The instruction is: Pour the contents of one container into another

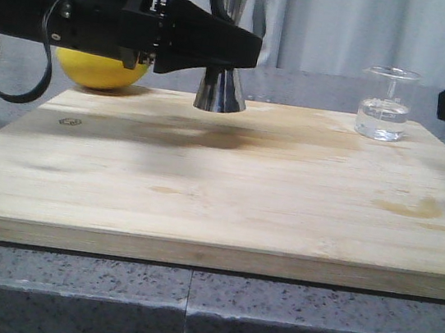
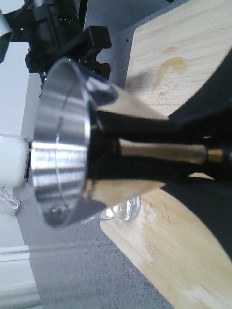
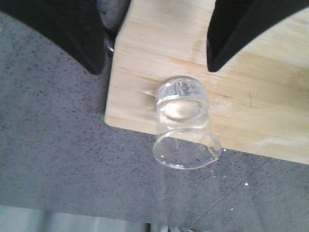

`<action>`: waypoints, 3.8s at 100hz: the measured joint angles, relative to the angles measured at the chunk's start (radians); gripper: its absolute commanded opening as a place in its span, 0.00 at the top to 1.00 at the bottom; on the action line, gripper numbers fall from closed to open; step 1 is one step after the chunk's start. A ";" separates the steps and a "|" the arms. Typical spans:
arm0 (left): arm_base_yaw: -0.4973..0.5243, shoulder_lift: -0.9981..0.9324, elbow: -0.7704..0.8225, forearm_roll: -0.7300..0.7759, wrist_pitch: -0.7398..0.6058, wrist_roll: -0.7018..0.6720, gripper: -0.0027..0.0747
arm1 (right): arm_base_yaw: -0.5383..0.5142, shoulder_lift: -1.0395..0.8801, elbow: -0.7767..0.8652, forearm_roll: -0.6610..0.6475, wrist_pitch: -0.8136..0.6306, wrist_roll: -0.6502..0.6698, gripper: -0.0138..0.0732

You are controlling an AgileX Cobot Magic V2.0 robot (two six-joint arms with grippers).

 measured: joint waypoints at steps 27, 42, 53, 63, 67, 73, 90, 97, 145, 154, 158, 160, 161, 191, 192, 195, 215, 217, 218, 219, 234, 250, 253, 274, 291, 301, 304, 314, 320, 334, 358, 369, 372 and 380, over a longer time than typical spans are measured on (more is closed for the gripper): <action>-0.028 -0.037 0.000 0.017 0.000 -0.027 0.99 | 0.019 0.045 0.000 0.000 -0.044 0.019 0.40; -0.049 -0.056 0.000 0.024 0.000 -0.028 0.99 | 0.019 0.065 0.000 -0.031 -0.064 0.057 0.40; -0.052 -0.066 0.000 0.028 0.000 -0.035 0.99 | 0.019 0.079 0.000 -0.072 -0.096 0.100 0.40; -0.052 -0.071 0.000 0.028 0.000 -0.044 0.99 | 0.019 0.097 0.000 -0.134 -0.139 0.155 0.40; -0.052 -0.071 0.000 0.028 0.000 -0.044 0.99 | 0.019 0.102 0.000 -0.156 -0.157 0.179 0.40; -0.052 -0.071 0.000 0.028 0.000 -0.045 0.99 | 0.019 0.119 0.000 -0.195 -0.177 0.210 0.40; -0.052 -0.071 0.000 0.030 0.000 -0.047 0.99 | 0.019 0.173 0.000 -0.267 -0.228 0.253 0.40; -0.052 -0.071 0.000 0.034 0.000 -0.047 0.99 | 0.019 0.195 0.000 -0.272 -0.249 0.258 0.40; -0.052 -0.071 0.000 0.057 0.000 -0.053 0.99 | 0.005 0.245 0.000 -0.267 -0.261 0.264 0.32; -0.052 -0.071 0.000 0.057 0.000 -0.053 0.99 | -0.017 0.245 0.000 -0.263 -0.248 0.264 0.30; -0.052 -0.071 0.000 0.057 0.000 -0.053 0.99 | -0.027 0.245 0.000 -0.261 -0.243 0.264 0.30; -0.052 -0.071 0.000 0.057 0.000 -0.053 0.99 | -0.031 0.245 0.000 -0.261 -0.241 0.264 0.30; -0.052 -0.071 0.000 0.057 0.000 -0.053 0.99 | -0.031 0.245 0.000 -0.261 -0.241 0.264 0.30; -0.052 -0.071 0.000 0.057 0.000 -0.053 0.99 | -0.035 0.245 0.000 -0.307 -0.254 0.280 0.30; -0.052 -0.071 0.000 0.057 0.000 -0.053 0.99 | -0.035 0.245 0.000 -0.307 -0.254 0.280 0.30; -0.052 -0.071 0.000 0.057 0.000 -0.053 0.99 | -0.035 0.245 0.000 -0.307 -0.259 0.281 0.30; -0.052 -0.071 0.000 0.063 0.000 -0.053 0.99 | -0.035 0.245 0.000 -0.307 -0.289 0.283 0.30; -0.052 -0.071 0.000 0.065 0.000 -0.053 0.99 | -0.035 0.247 0.000 -0.307 -0.292 0.283 0.30; -0.052 -0.071 0.000 0.064 0.000 -0.053 0.99 | -0.035 0.247 0.000 -0.307 -0.294 0.283 0.30; -0.052 -0.071 0.000 0.064 0.000 -0.053 0.99 | -0.035 0.247 0.000 -0.307 -0.296 0.283 0.30; -0.052 -0.071 0.000 0.068 0.000 -0.053 0.99 | -0.035 0.271 -0.004 -0.309 -0.328 0.283 0.30; -0.052 -0.071 0.000 0.074 0.000 -0.053 0.99 | -0.035 0.320 -0.023 -0.309 -0.371 0.283 0.30; -0.052 -0.071 0.000 0.074 0.000 -0.053 0.99 | -0.035 0.328 -0.025 -0.309 -0.381 0.283 0.30; -0.052 -0.071 0.000 0.080 0.000 -0.061 0.99 | -0.035 0.365 -0.034 -0.311 -0.435 0.283 0.30; -0.052 -0.071 0.000 0.081 0.000 -0.071 0.99 | -0.038 0.400 -0.039 -0.311 -0.484 0.283 0.30; -0.052 -0.071 0.000 0.084 0.000 -0.071 0.99 | -0.038 0.426 -0.053 -0.311 -0.506 0.283 0.30; -0.052 -0.071 0.000 0.084 0.000 -0.071 0.99 | -0.038 0.432 -0.057 -0.311 -0.510 0.283 0.30; -0.052 -0.071 0.000 0.086 0.000 -0.071 0.99 | -0.038 0.448 -0.073 -0.311 -0.517 0.283 0.30; -0.052 -0.071 0.000 0.088 0.000 -0.071 0.99 | -0.038 0.457 -0.084 -0.311 -0.519 0.283 0.30; -0.052 -0.071 0.000 0.088 0.000 -0.071 0.99 | -0.038 0.461 -0.108 -0.311 -0.519 0.283 0.30; -0.052 -0.074 0.000 0.088 0.000 -0.071 0.99 | -0.050 0.463 -0.124 -0.311 -0.505 0.281 0.30; -0.052 -0.074 0.000 0.088 0.000 -0.071 0.99 | -0.061 0.463 -0.124 -0.311 -0.498 0.281 0.30; -0.052 -0.074 0.000 0.088 0.000 -0.071 0.99 | -0.063 0.463 -0.124 -0.311 -0.494 0.281 0.30; -0.052 -0.074 0.000 0.088 0.000 -0.071 0.99 | -0.063 0.463 -0.124 -0.309 -0.492 0.281 0.30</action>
